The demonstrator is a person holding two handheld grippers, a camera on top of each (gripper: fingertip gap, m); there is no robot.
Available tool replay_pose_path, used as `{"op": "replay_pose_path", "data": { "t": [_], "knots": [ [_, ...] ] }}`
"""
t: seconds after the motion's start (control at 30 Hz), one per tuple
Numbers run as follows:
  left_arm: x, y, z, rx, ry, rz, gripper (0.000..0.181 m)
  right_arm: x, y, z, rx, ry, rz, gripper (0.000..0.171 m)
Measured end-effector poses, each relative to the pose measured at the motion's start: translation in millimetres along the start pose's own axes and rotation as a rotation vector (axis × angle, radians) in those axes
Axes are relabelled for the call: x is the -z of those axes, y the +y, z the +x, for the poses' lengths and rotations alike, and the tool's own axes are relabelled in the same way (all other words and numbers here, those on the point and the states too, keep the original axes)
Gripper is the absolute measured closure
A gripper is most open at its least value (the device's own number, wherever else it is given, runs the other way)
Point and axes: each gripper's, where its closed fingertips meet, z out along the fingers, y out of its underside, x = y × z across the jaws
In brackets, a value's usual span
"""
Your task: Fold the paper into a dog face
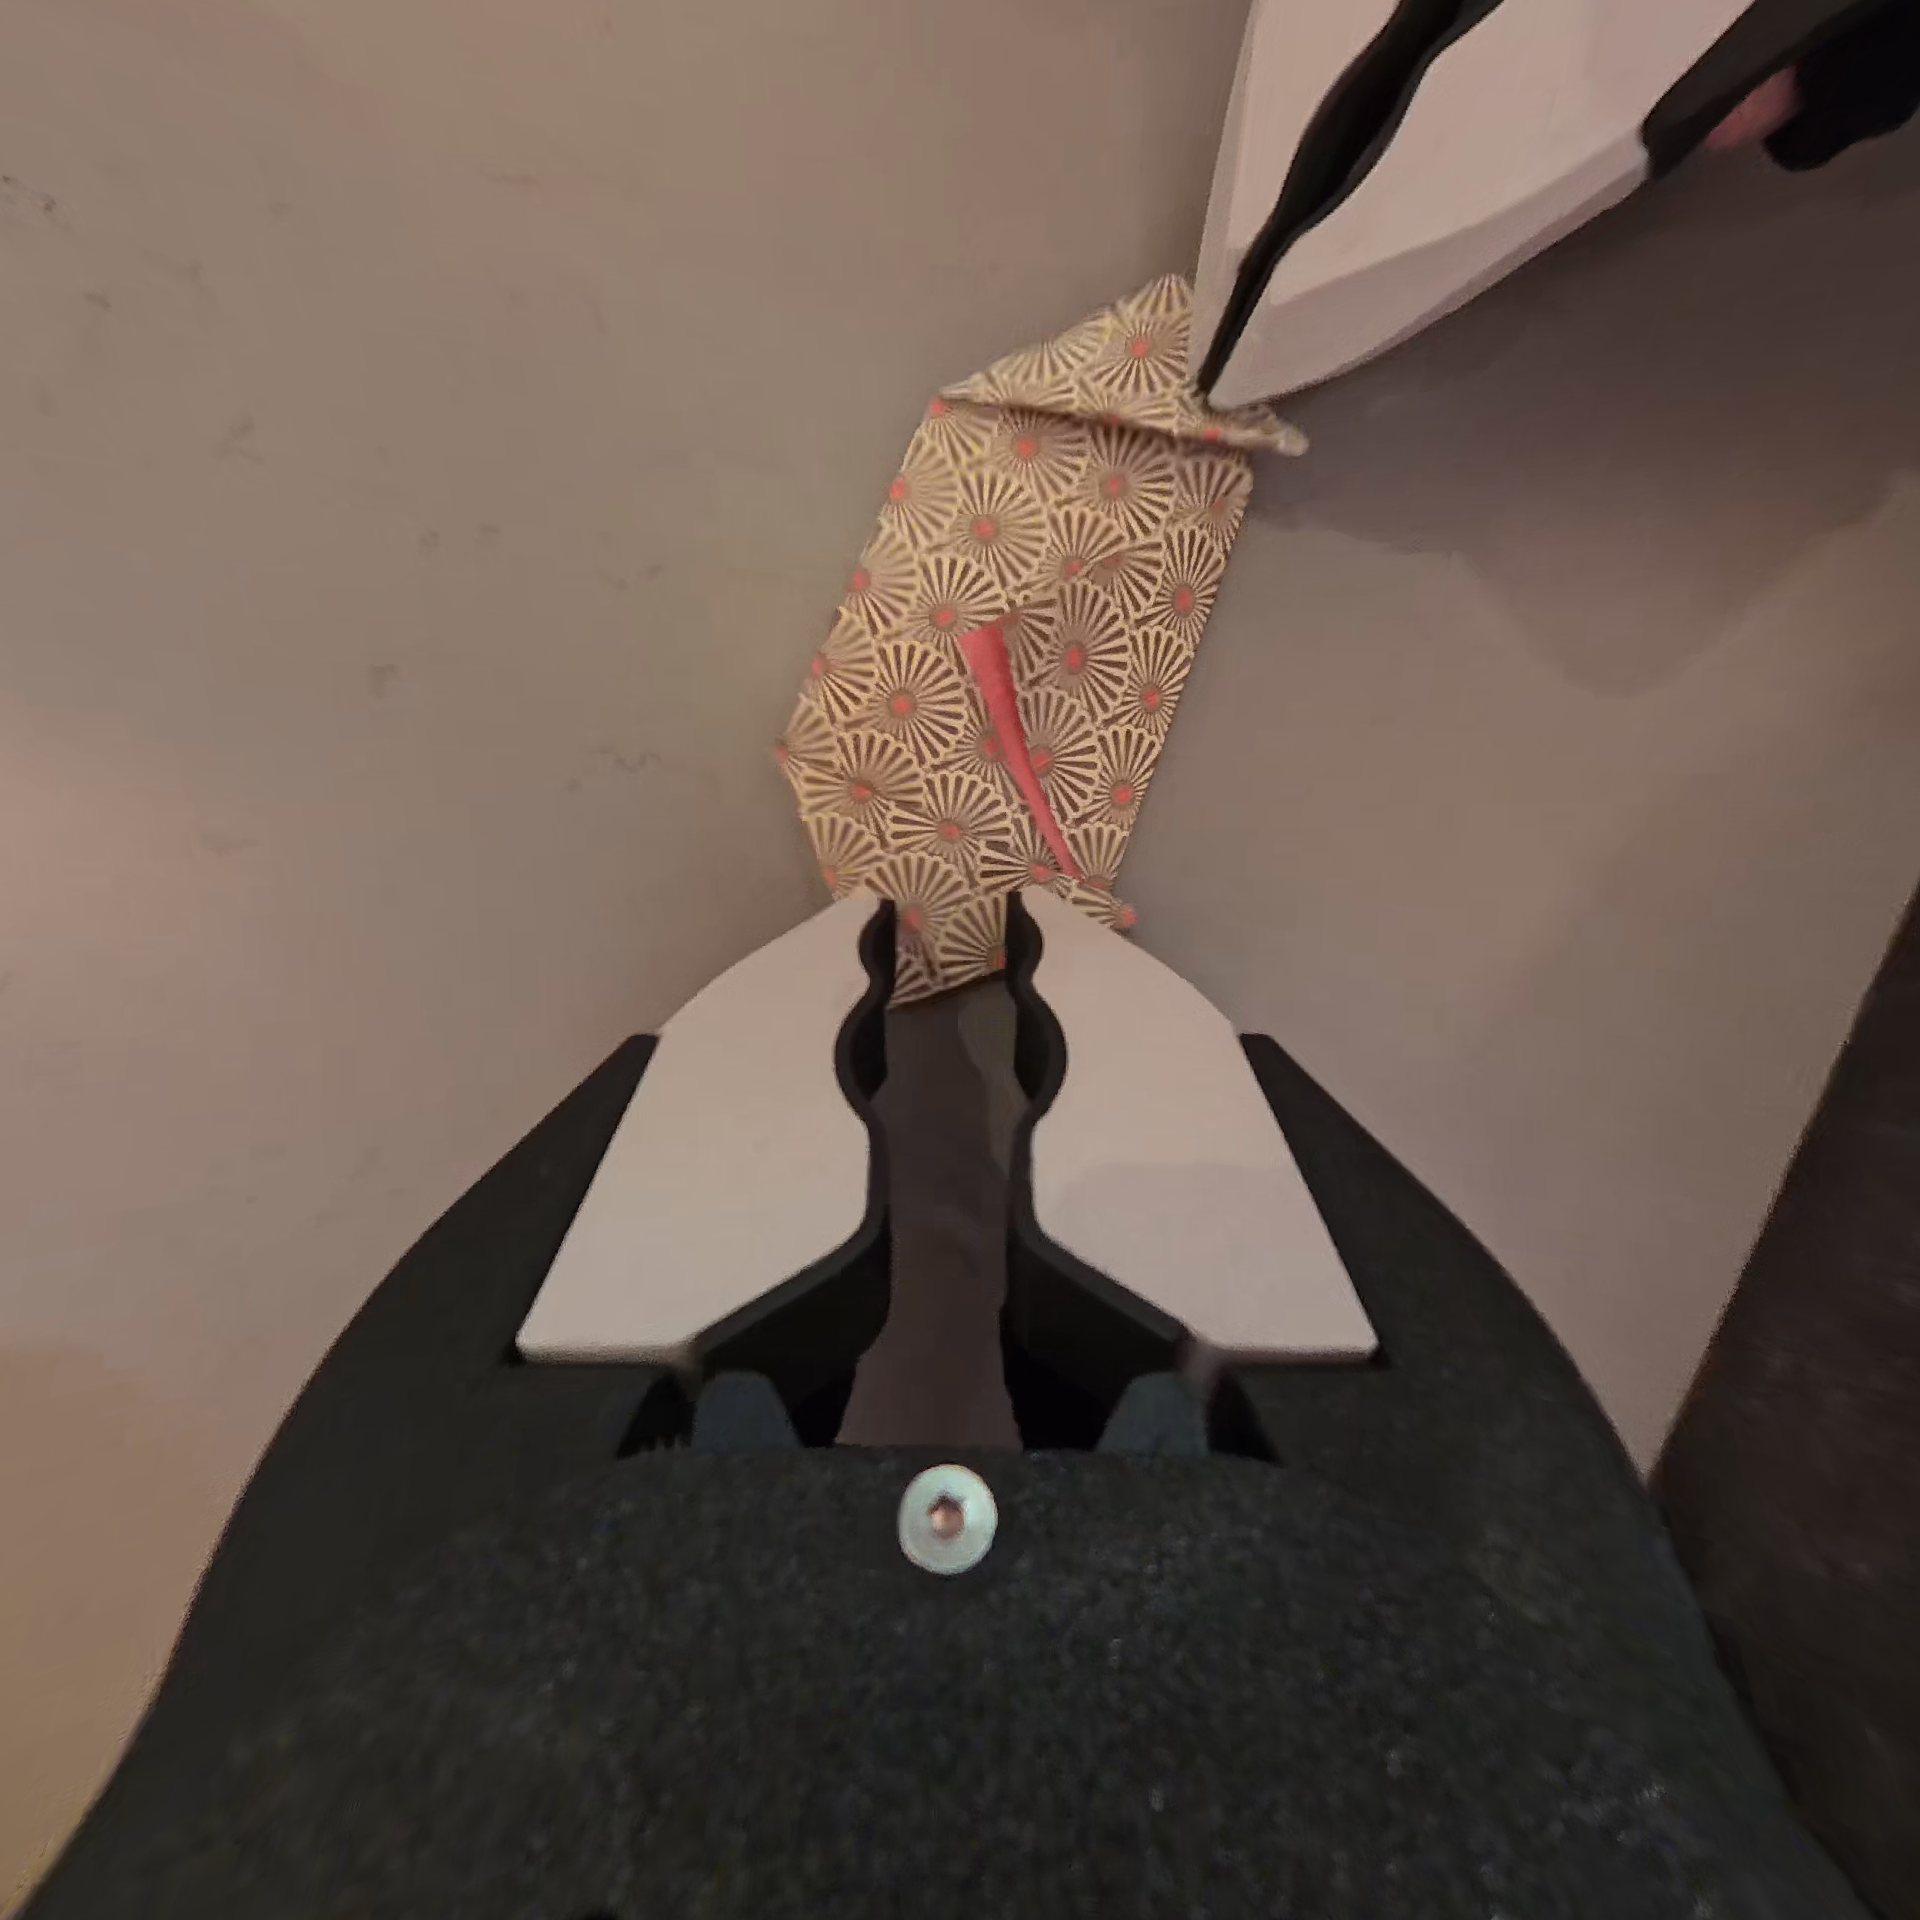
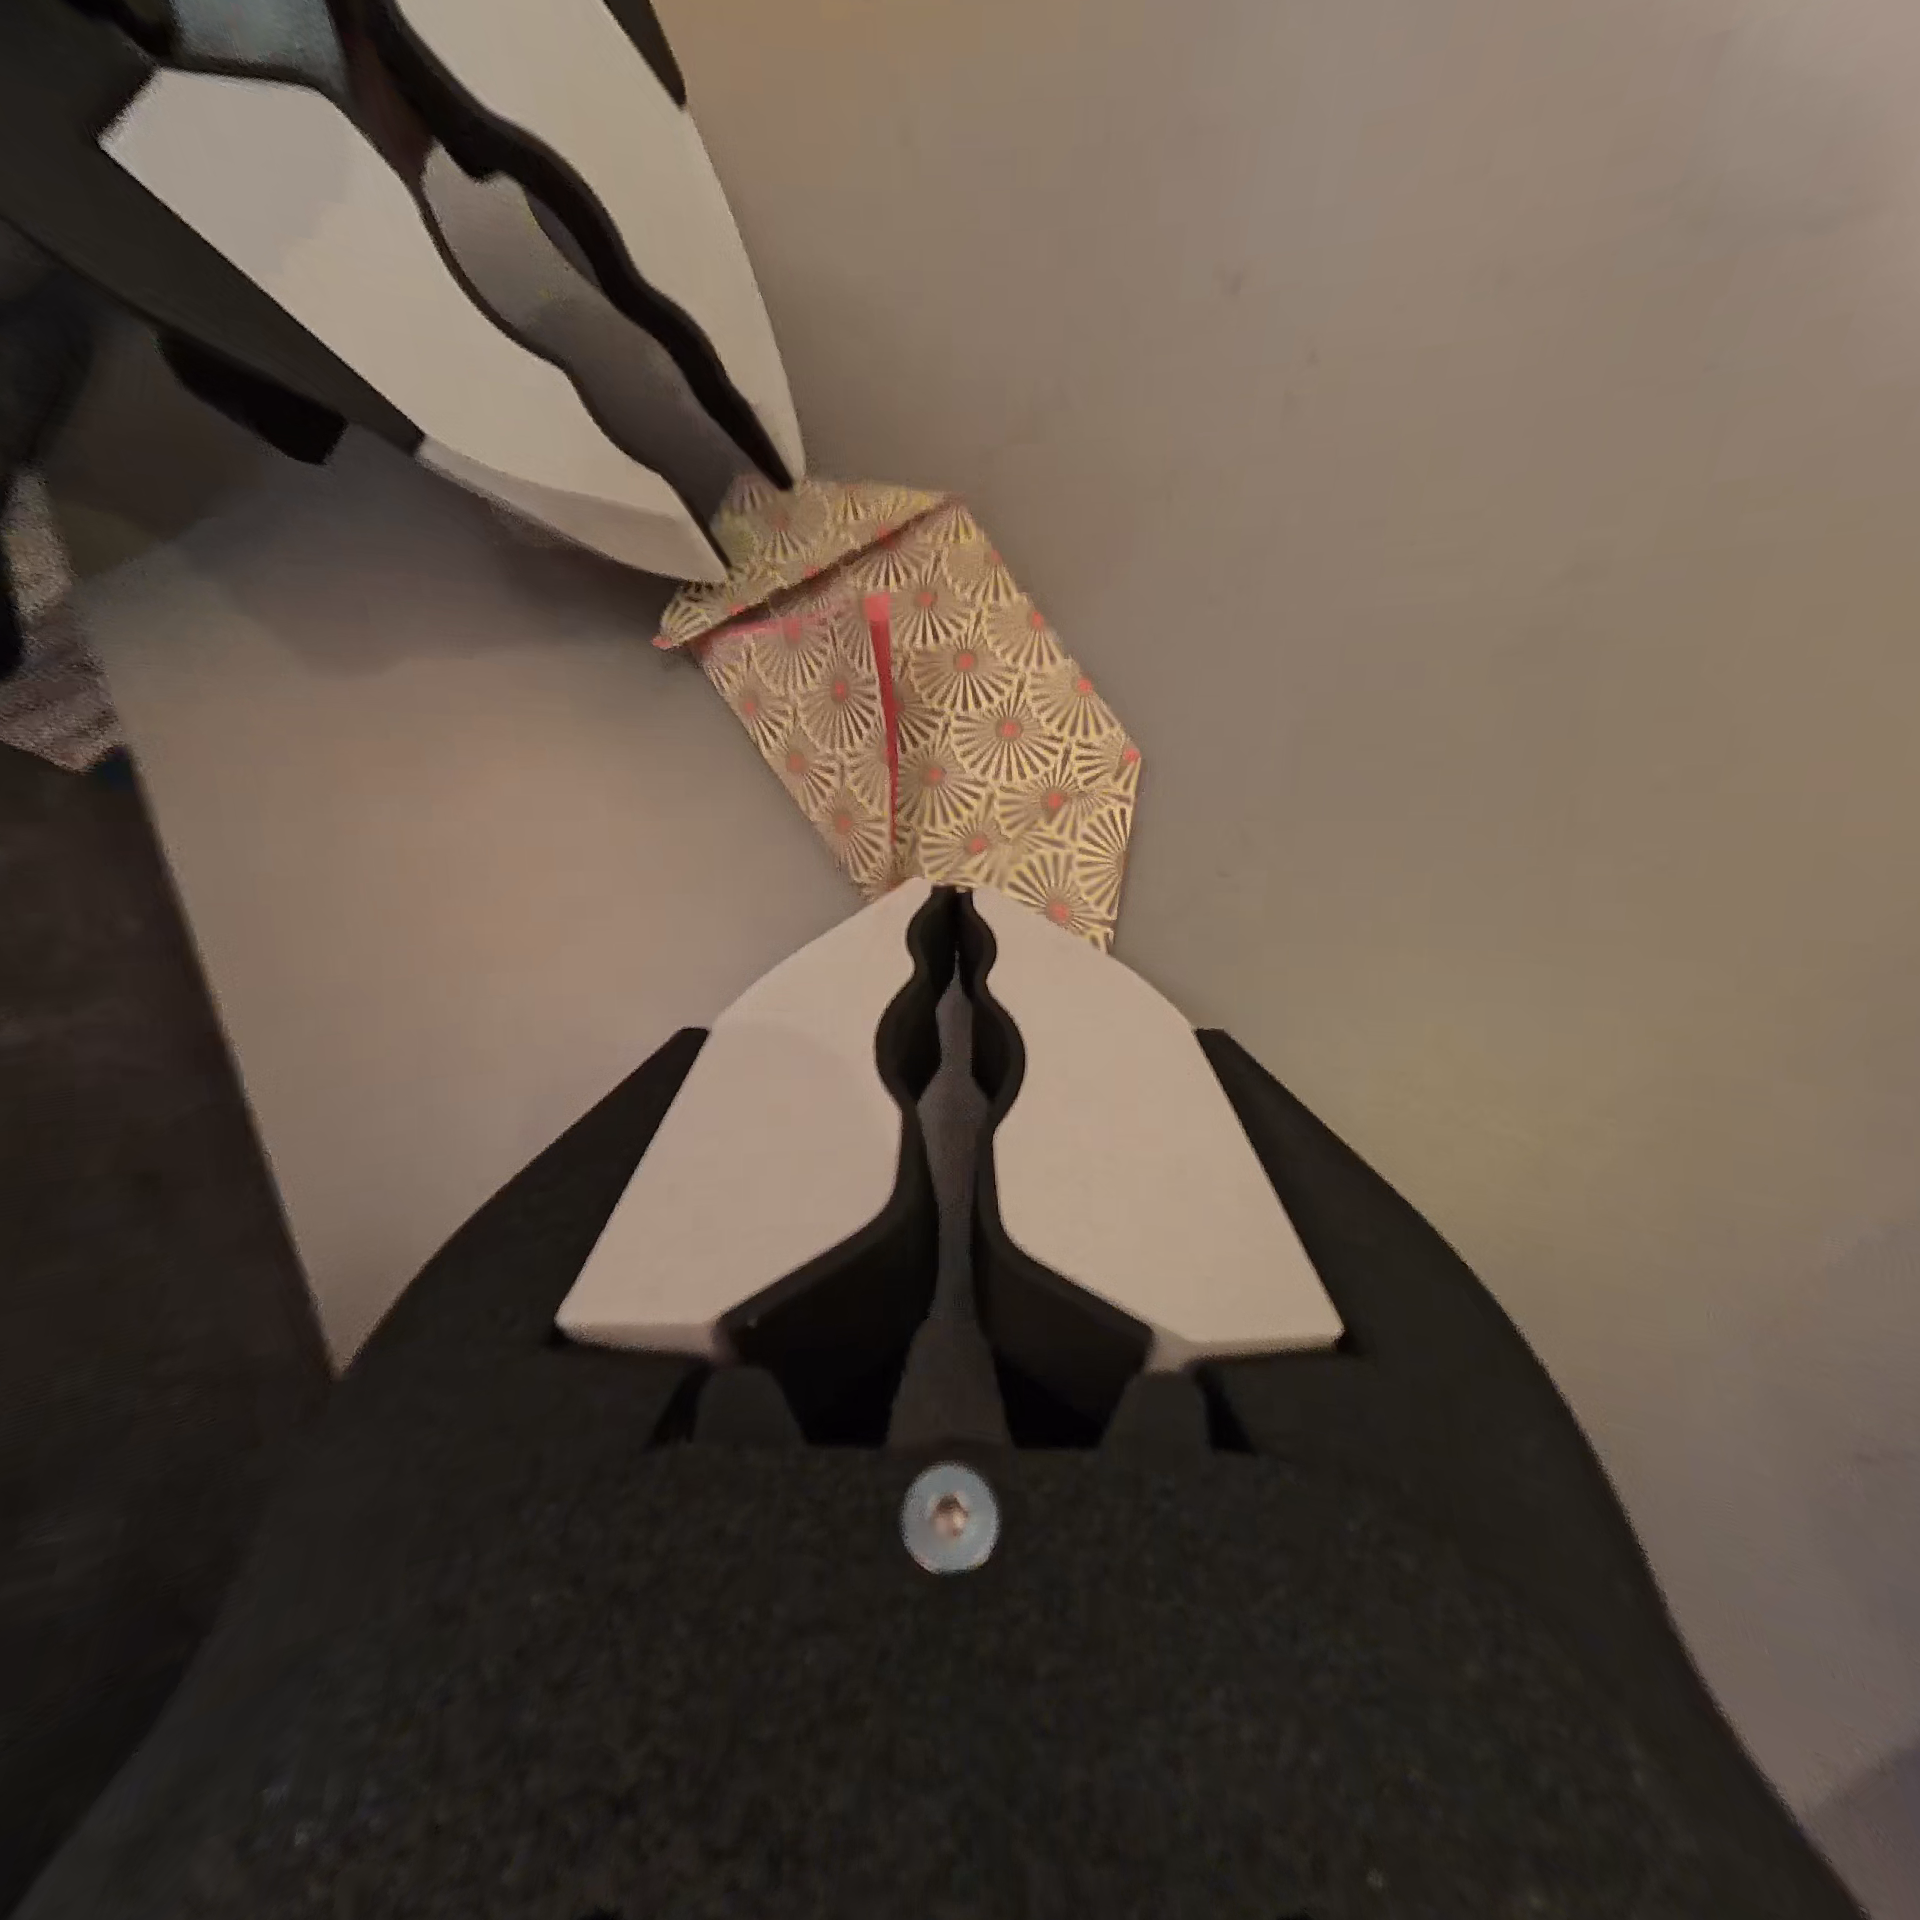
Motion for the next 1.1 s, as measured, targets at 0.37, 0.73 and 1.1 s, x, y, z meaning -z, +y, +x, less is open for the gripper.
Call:
{"op": "replay_pose_path", "data": {
  "t": [0.37, 0.73, 1.1],
  "knots": [
    [75.3, -8.1, 24.0, 0.263, -0.248, 0.430, 0.144, 53.5, -4.2, -36.5, 0.043, 0.120, 0.196, 0.141],
    [48.0, 9.7, 36.4, 0.263, -0.212, 0.375, 0.146, 42.7, 13.5, -34.6, 0.028, 0.095, 0.172, 0.144],
    [26.9, 1.6, 10.3, 0.071, -0.295, 0.240, 0.146, 39.2, 16.6, -38.5, 0.083, 0.097, 0.141, 0.148]
  ]
}}
